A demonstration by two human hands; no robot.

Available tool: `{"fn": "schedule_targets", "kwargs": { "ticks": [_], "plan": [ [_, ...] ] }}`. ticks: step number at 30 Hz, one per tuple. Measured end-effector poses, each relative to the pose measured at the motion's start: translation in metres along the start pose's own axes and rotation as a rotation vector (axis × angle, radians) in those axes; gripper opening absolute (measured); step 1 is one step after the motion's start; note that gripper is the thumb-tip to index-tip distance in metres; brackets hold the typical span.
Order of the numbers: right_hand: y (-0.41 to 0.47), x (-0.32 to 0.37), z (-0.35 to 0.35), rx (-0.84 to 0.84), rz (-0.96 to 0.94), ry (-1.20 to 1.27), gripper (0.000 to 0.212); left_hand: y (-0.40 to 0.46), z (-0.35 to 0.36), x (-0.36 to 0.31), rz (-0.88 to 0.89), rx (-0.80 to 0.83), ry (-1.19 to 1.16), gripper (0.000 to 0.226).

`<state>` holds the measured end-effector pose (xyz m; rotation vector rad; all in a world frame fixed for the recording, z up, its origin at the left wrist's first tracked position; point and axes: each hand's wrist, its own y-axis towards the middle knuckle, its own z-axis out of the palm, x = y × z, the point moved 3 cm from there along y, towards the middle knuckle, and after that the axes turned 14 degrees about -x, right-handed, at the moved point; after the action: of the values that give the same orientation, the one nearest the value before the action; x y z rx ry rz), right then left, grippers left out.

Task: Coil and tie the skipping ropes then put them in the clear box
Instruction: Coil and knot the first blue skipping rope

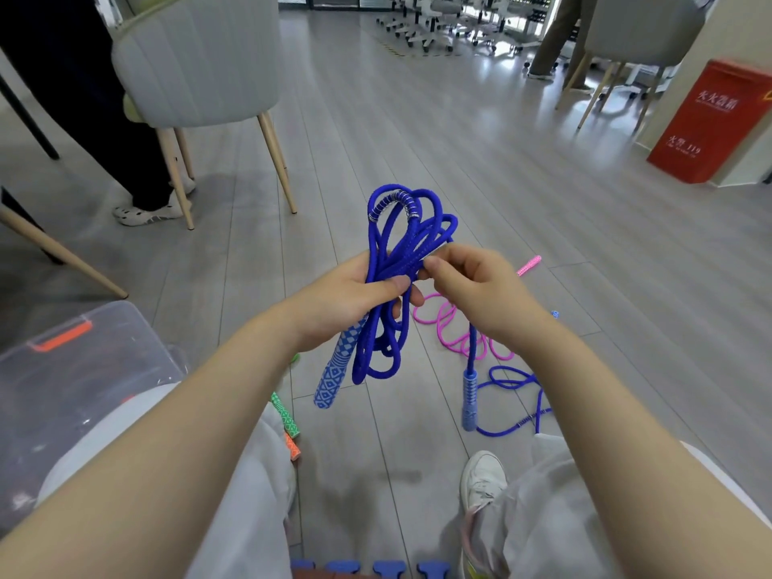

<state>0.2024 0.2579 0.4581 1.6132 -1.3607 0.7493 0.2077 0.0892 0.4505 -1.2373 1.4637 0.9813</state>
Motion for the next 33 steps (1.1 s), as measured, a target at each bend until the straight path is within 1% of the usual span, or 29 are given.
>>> {"fn": "schedule_targets", "kwargs": {
  "ticks": [4,6,9,12,15,17,19,20,21,24,26,28,30,31,33],
  "plan": [
    [0.002,-0.003,-0.003,0.011,0.020,-0.008,0.021,0.001,0.001,0.002,0.003,0.014,0.022,0.016],
    [0.002,-0.005,-0.006,0.050,0.048,-0.019,0.025,0.003,-0.001,0.005,0.000,-0.051,0.029,0.015],
    [0.002,-0.009,-0.013,0.127,0.079,-0.071,0.032,0.008,-0.006,0.007,-0.021,-0.121,-0.035,0.013],
    [0.005,-0.016,-0.022,0.156,0.078,-0.155,0.027,0.014,-0.014,0.012,-0.040,-0.183,-0.047,0.009],
    [0.003,-0.024,-0.024,0.235,0.081,-0.247,0.016,0.026,-0.027,0.027,-0.023,-0.301,0.112,0.011],
    [-0.001,-0.025,-0.016,0.303,0.049,-0.324,0.016,0.036,-0.032,0.044,-0.012,-0.309,0.316,0.017],
    [-0.008,-0.019,-0.003,0.351,-0.027,-0.417,0.017,0.041,-0.030,0.061,0.044,-0.218,0.703,0.028],
    [-0.012,-0.014,0.003,0.362,-0.096,-0.469,0.018,0.042,-0.024,0.069,0.082,-0.147,0.885,0.033],
    [-0.017,-0.009,0.011,0.365,-0.184,-0.532,0.020,0.040,-0.016,0.077,0.102,-0.073,1.013,0.036],
    [-0.028,0.006,0.030,0.348,-0.442,-0.734,0.020,0.025,0.015,0.093,0.125,0.148,1.275,0.034],
    [-0.027,0.010,0.036,0.342,-0.531,-0.788,0.017,0.012,0.036,0.099,0.150,0.334,1.378,0.031],
    [-0.018,0.003,0.031,0.375,-0.509,-0.775,0.017,-0.002,0.050,0.095,0.188,0.468,1.353,0.031],
    [-0.003,-0.010,0.012,0.323,-0.413,-0.745,0.016,-0.015,0.053,0.076,0.240,0.524,1.199,0.030],
    [0.004,-0.016,-0.002,0.284,-0.331,-0.680,0.016,-0.021,0.052,0.063,0.267,0.534,1.073,0.029],
    [0.012,-0.023,-0.025,0.248,-0.140,-0.399,0.018,-0.031,0.047,0.032,0.312,0.521,0.821,0.024]
  ]
}}
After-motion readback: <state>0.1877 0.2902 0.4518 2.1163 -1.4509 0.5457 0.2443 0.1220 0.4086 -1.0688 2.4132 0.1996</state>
